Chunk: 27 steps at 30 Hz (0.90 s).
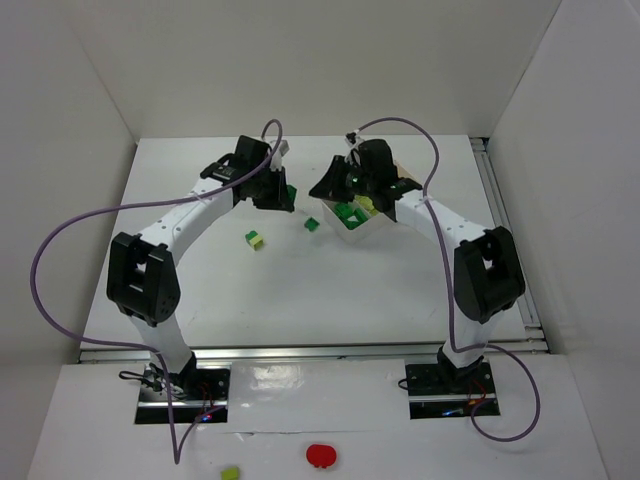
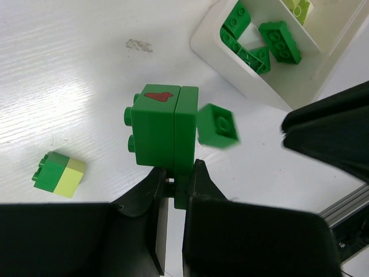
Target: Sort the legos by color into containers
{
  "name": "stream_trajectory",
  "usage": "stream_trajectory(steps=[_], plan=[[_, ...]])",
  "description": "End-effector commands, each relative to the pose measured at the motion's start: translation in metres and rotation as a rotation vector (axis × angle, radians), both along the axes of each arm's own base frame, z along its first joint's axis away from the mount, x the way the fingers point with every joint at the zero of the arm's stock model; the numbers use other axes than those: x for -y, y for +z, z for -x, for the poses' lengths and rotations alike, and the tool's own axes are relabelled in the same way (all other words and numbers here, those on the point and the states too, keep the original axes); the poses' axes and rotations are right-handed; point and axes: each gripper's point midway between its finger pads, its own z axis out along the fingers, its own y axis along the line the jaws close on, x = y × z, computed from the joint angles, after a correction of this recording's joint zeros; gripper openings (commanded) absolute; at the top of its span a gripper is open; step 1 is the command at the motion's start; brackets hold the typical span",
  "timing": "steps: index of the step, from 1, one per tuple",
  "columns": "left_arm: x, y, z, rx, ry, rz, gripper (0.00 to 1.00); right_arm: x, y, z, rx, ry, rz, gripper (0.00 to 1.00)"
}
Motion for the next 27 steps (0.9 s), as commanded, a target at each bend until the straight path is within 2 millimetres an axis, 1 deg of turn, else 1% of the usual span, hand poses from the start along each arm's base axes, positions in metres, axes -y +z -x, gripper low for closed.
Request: stream_trajectory(steps=[1, 6, 7, 9, 10, 11, 12, 13, 14, 15, 16, 17, 18, 19, 20, 21, 22, 23, 24, 25, 26, 27], plan=[[0.0, 0.029, -0.007, 0.083, -0.012, 0.04, 0.0, 0.012, 0.032, -0.009, 0.103, -0.041, -0.024, 0.21], [0.004, 0.03, -0.005, 0.076, -0.033, 0.06, 0.0, 0.02, 0.023, -0.013, 0.102, -0.08, 0.023, 0.2], [0.004, 0.03, -0.005, 0.076, -0.033, 0.06, 0.0, 0.022, 0.023, -0.014, 0.095, -0.092, 0.033, 0.22], [0.001, 0.021, -0.006, 0.058, -0.008, 0.042, 0.0, 0.025, 0.017, -0.011, 0.093, -0.071, 0.079, 0.26], [-0.001, 0.019, -0.005, 0.052, -0.002, 0.032, 0.0, 0.024, 0.012, -0.011, 0.09, -0.072, 0.113, 0.27], [-0.007, 0.013, -0.007, 0.033, 0.023, 0.02, 0.0, 0.025, 0.005, -0.008, 0.101, -0.058, 0.159, 0.3], [-0.008, 0.008, -0.006, 0.016, 0.024, 0.014, 0.0, 0.027, -0.002, -0.002, 0.083, -0.052, 0.204, 0.32], [-0.011, 0.007, -0.008, 0.016, 0.033, 0.014, 0.0, 0.022, -0.008, 0.005, 0.084, -0.039, 0.245, 0.35], [-0.012, 0.006, -0.005, 0.004, 0.033, 0.009, 0.0, 0.028, -0.009, 0.004, 0.116, -0.066, 0.305, 0.38], [-0.016, 0.006, -0.007, 0.002, 0.038, 0.017, 0.0, 0.034, -0.026, 0.013, 0.081, -0.065, 0.36, 0.45], [-0.014, 0.007, -0.006, -0.002, 0.029, 0.026, 0.0, 0.039, -0.028, 0.015, 0.083, -0.093, 0.391, 0.49], [-0.013, 0.005, -0.002, -0.017, 0.001, 0.048, 0.0, 0.04, -0.034, 0.02, 0.08, -0.088, 0.413, 0.53], [-0.009, 0.002, 0.003, -0.03, -0.035, 0.064, 0.0, 0.043, -0.03, 0.025, 0.085, -0.089, 0.41, 0.57], [-0.007, 0.01, 0.005, -0.017, -0.069, 0.098, 0.0, 0.048, -0.039, 0.03, 0.063, -0.104, 0.421, 0.6], [0.0, 0.014, 0.012, -0.015, -0.123, 0.137, 0.0, 0.052, -0.037, 0.03, 0.066, -0.107, 0.41, 0.62], [0.009, 0.027, 0.021, -0.02, -0.225, 0.242, 0.0, 0.055, -0.025, 0.032, 0.081, -0.117, 0.378, 0.62], [0.013, 0.034, 0.026, -0.011, -0.269, 0.301, 0.0, 0.055, -0.022, 0.032, 0.087, -0.124, 0.343, 0.63], [0.017, 0.04, 0.031, -0.012, -0.316, 0.361, 0.0, 0.062, -0.015, 0.027, 0.1, -0.141, 0.308, 0.65], [0.029, 0.064, 0.049, -0.012, -0.437, 0.491, 0.0, 0.059, -0.001, 0.031, 0.118, -0.11, 0.244, 0.65], [0.029, 0.07, 0.054, -0.021, -0.469, 0.542, 0.0, 0.058, 0.01, 0.028, 0.154, -0.099, 0.203, 0.67], [0.034, 0.078, 0.055, 0.0, -0.524, 0.592, 0.0, 0.062, 0.015, 0.024, 0.162, -0.095, 0.179, 0.68], [0.037, 0.084, 0.063, 0.003, -0.578, 0.638, 0.0, 0.059, 0.017, 0.029, 0.153, -0.048, 0.149, 0.69]])
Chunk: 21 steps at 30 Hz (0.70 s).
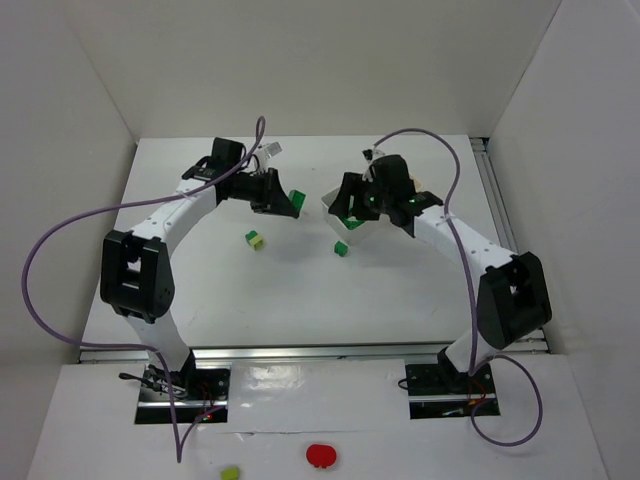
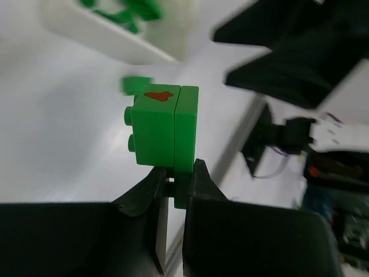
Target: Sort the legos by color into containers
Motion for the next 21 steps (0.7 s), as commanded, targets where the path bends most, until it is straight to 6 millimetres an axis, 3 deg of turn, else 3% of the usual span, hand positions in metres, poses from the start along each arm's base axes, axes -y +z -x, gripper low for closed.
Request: stream_trajectory(steps=[1, 2, 3, 5, 6, 7, 9, 10, 12, 16, 18, 19, 21], plan=[[0.023, 0.076, 0.038, 0.084, -0.306, 0.36, 0.0, -0.011, 0.063, -0.008, 0.158, 0.092, -0.16, 0.71], [0.023, 0.08, 0.043, 0.076, -0.336, 0.396, 0.0, -0.012, 0.077, -0.011, 0.187, 0.111, -0.177, 0.71], [0.025, 0.095, 0.049, 0.093, -0.402, 0.461, 0.0, -0.017, 0.079, -0.009, 0.183, 0.149, -0.184, 0.73], [0.024, 0.098, 0.057, 0.075, -0.451, 0.51, 0.0, -0.018, 0.095, -0.01, 0.209, 0.17, -0.209, 0.75], [0.024, 0.112, 0.058, 0.197, -0.516, 0.532, 0.0, -0.015, 0.097, -0.01, 0.203, 0.185, -0.224, 0.75], [0.02, 0.12, 0.071, 0.14, -0.56, 0.559, 0.0, -0.015, 0.101, -0.009, 0.2, 0.194, -0.252, 0.76], [0.016, 0.122, 0.083, 0.176, -0.603, 0.561, 0.0, -0.009, 0.113, -0.015, 0.218, 0.202, -0.321, 0.76], [0.017, 0.122, 0.091, 0.16, -0.638, 0.562, 0.0, -0.011, 0.12, -0.007, 0.185, 0.236, -0.389, 0.76], [0.016, 0.124, 0.094, 0.242, -0.673, 0.554, 0.0, -0.004, 0.126, -0.011, 0.214, 0.249, -0.457, 0.76], [0.018, 0.127, 0.097, 0.291, -0.695, 0.545, 0.0, -0.001, 0.142, 0.008, 0.235, 0.362, -0.603, 0.76], [0.018, 0.135, 0.099, 0.266, -0.678, 0.542, 0.0, 0.0, 0.156, 0.017, 0.276, 0.422, -0.657, 0.76], [0.02, 0.142, 0.1, 0.347, -0.706, 0.534, 0.0, -0.002, 0.154, 0.019, 0.266, 0.445, -0.663, 0.76], [0.021, 0.15, 0.099, 0.303, -0.691, 0.528, 0.0, -0.003, 0.159, 0.027, 0.276, 0.504, -0.663, 0.77]])
